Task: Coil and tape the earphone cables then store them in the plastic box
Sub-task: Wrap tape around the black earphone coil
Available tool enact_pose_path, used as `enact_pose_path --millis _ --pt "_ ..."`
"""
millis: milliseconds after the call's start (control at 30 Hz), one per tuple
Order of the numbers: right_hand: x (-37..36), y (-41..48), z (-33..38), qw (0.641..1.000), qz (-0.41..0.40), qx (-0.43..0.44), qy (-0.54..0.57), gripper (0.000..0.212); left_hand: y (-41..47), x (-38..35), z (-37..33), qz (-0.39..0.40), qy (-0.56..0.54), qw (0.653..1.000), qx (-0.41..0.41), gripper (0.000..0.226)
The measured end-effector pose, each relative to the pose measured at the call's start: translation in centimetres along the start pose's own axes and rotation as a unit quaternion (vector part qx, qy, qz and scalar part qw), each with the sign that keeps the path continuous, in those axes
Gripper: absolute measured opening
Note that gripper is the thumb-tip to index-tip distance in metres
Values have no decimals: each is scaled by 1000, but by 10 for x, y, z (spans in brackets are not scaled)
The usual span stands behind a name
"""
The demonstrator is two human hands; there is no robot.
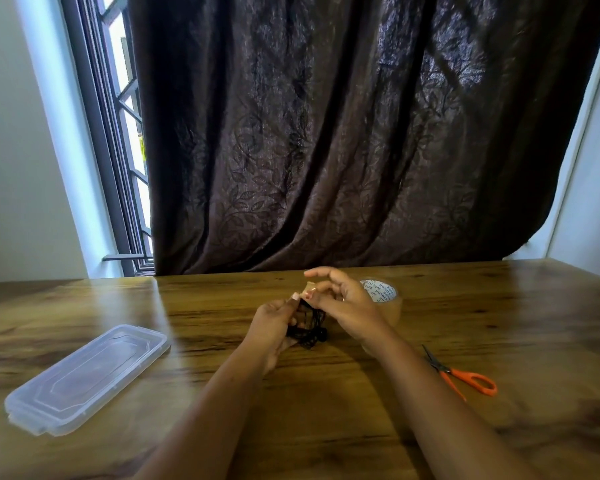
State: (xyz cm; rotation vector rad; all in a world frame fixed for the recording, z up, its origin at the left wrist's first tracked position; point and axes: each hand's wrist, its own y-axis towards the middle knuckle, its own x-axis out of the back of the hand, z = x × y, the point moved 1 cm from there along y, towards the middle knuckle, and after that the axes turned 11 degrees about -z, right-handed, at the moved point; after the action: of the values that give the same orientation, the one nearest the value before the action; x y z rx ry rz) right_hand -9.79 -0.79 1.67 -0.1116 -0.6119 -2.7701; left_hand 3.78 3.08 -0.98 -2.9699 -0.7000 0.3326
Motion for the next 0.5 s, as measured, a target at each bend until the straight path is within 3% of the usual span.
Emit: enact_pose_path --millis 133,367,500 --pt "4 1 -2 999 -7 19 -30 27 1 1 1 -4 -10 1000 12 39" --pt "-1 -3 7 999 11 40 -30 21 1 -1 2 2 -9 1000 9 30" --pt "0 -3 2 990 18 62 -126 21 0 0 0 24 -6 1000 18 36"
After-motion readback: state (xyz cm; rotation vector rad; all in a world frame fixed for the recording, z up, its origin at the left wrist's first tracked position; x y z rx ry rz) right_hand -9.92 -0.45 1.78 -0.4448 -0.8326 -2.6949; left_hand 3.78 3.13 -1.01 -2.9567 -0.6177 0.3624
